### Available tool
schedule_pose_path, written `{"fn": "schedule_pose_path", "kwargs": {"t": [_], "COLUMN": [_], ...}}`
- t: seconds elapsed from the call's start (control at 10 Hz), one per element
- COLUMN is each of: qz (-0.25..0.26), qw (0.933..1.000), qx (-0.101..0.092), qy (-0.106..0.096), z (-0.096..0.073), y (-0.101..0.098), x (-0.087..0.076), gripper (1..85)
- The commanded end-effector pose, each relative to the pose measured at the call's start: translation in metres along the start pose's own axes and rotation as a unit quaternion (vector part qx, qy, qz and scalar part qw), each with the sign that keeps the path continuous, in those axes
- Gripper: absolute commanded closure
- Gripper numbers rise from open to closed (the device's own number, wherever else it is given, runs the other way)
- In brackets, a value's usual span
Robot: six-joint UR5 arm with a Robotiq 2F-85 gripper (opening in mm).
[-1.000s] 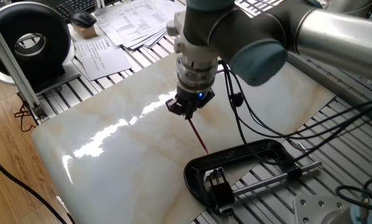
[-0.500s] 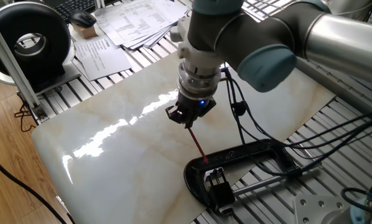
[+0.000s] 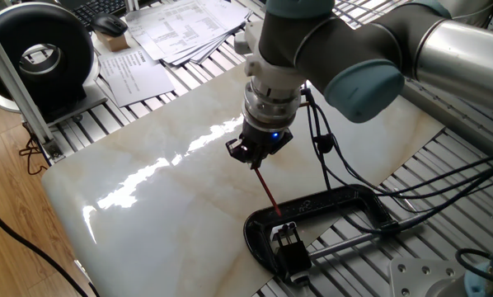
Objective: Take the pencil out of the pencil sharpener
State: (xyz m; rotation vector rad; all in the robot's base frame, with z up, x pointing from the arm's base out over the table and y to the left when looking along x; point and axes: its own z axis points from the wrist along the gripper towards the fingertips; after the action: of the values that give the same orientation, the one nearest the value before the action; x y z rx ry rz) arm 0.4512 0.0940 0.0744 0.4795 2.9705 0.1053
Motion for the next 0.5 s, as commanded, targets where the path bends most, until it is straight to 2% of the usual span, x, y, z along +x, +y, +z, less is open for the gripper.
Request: {"fn": "schedule_pose_path", "kwargs": {"t": [0.0, 0.4], "qz": [0.001, 0.008], "qw": [1.0, 0.9999], "qx": [-0.007, -0.011], "qy": [-0.003, -0.003], "z": [-0.0006, -0.0007], "y": [0.0003, -0.0007], "x": [-0.0025, 0.0007], "gripper": [84.3, 84.3]}}
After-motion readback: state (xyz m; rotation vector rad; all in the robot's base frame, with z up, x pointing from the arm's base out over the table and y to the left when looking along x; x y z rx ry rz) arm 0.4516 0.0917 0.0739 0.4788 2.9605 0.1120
